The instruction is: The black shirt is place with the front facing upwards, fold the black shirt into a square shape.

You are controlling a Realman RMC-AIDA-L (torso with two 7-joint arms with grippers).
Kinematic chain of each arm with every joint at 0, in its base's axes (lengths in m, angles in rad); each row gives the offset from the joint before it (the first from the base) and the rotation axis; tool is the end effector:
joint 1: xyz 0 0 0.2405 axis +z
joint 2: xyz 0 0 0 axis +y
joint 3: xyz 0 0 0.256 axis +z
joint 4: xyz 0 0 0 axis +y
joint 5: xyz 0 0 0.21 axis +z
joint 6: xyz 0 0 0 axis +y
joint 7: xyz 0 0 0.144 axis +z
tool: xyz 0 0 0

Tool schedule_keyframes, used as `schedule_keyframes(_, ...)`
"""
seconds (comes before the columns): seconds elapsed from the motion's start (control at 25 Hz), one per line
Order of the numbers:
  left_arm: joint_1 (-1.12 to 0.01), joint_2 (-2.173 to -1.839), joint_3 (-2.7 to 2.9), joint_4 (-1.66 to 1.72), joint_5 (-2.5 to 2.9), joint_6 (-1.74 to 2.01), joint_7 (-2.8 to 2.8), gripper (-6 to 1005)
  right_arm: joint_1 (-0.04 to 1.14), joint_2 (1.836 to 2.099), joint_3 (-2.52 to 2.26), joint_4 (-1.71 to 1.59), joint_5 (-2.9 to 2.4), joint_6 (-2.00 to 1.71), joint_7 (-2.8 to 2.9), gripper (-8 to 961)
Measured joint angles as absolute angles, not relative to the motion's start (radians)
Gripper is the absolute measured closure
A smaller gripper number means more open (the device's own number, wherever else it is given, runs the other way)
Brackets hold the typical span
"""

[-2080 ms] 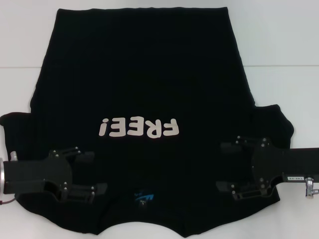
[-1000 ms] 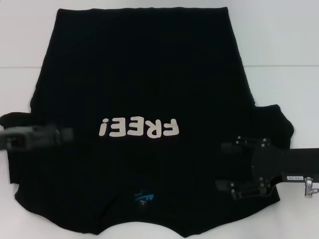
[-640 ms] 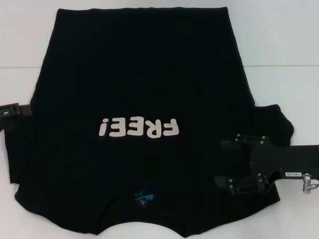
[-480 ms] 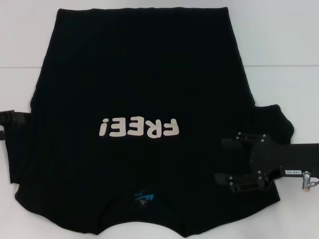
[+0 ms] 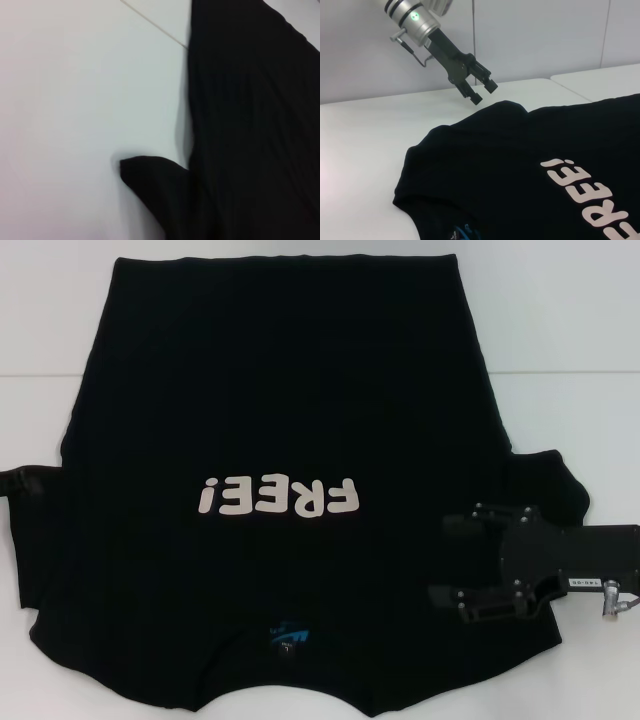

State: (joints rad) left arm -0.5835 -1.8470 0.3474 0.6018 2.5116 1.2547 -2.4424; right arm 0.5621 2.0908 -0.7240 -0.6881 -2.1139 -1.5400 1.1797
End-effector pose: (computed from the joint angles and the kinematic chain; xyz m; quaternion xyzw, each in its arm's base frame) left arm -0.3778 0.3619 0.1179 -0.6377 -0.6972 -0.1528 0.2898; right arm 0.2578 0.3331 -0.0121 -0.9740 0.0897 0.1689 0.1216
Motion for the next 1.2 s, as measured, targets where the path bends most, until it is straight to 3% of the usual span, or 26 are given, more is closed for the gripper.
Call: schedule_keyframes(1.2, -0.592, -1.888, 0.368, 0.563, 2.513, 1.163, -2.434, 59, 0.552, 2.092, -0.724, -0.687, -2.114, -1.556, 1.180, 13)
